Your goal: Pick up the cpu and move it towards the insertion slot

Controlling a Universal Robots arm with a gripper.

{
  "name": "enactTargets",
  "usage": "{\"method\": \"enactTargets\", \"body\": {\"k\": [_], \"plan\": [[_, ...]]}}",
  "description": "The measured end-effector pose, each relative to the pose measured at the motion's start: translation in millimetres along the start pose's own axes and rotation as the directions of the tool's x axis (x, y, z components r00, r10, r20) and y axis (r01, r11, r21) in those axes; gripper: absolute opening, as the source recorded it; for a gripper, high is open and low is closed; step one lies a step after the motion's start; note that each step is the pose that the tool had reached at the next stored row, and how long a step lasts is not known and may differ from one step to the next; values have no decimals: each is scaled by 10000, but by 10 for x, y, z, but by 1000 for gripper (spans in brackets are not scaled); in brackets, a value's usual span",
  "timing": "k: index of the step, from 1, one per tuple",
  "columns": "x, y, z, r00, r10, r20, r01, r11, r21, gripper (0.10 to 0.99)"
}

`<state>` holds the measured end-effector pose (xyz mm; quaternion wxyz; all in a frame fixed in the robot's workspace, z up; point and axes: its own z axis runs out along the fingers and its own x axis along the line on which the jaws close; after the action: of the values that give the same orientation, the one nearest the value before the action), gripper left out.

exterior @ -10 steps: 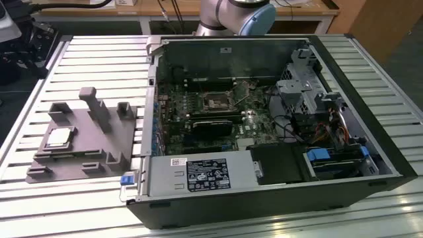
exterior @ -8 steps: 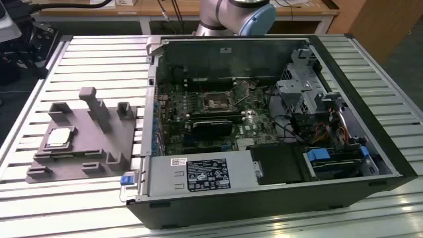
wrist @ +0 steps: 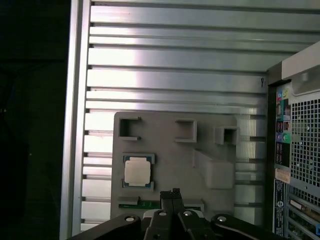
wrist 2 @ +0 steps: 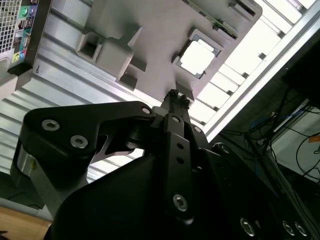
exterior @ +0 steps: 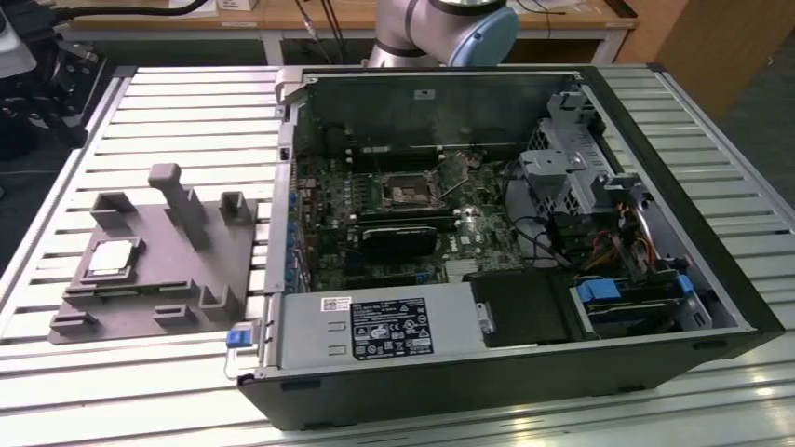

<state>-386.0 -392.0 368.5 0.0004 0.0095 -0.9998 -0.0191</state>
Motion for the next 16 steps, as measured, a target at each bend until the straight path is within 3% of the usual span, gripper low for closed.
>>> {"method": "enactTargets", "body": {"k": [16], "plan": [[221, 4, 6, 10000, 0, 0, 0, 10000, 0, 106]]}}
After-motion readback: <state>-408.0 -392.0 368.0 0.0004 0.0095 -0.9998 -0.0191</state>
